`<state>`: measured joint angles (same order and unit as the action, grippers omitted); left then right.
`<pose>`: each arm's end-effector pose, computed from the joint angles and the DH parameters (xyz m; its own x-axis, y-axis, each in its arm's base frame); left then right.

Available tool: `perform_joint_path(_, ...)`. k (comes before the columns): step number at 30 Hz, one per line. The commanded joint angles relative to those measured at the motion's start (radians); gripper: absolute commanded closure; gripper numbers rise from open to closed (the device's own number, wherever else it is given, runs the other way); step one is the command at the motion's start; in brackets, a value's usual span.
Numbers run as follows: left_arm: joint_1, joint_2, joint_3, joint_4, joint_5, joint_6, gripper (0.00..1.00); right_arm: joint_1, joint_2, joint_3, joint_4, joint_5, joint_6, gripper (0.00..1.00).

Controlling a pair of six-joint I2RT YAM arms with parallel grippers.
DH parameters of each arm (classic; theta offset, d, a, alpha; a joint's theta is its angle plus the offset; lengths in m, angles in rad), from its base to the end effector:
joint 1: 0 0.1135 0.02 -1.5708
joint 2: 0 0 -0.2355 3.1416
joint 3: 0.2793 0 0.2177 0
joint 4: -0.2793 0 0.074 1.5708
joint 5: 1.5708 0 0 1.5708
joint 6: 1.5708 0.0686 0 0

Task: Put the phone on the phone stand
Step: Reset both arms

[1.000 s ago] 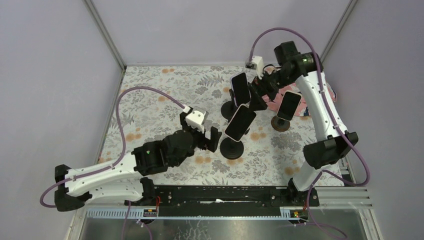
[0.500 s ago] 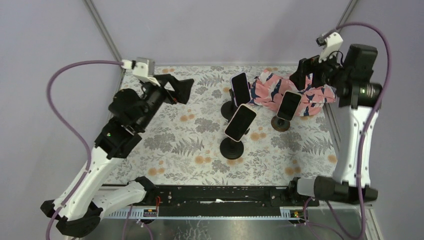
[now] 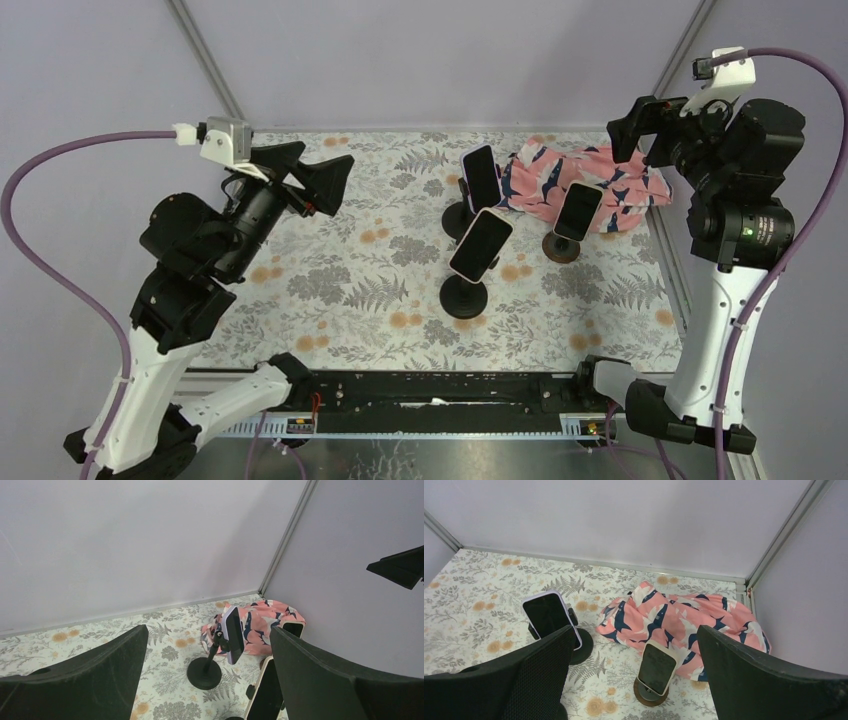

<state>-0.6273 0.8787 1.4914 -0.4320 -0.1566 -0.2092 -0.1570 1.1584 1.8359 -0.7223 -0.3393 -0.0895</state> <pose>0.1244 -0.0769 0.4897 0.0477 -0.2880 -0.9565 0.4759 0.8485 -0.2317 0.1908 -0.0071 0.5010 -0.0279 -0.0809 -0.9963 -0.1842 0.9801 -0.0744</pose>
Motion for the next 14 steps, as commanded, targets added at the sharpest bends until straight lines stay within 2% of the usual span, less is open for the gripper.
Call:
perform_joint_path(1,0.006,-0.029,0.001,-0.060,0.012,0.020,0.01,0.004,-0.025,0.037,0.008,0.016,0.045,0.00)
perform_joint_path(14,0.006,-0.089,-0.061,-0.076,0.036,-0.010,0.01,0.004,-0.050,0.025,-0.007,-0.058,0.020,0.00)
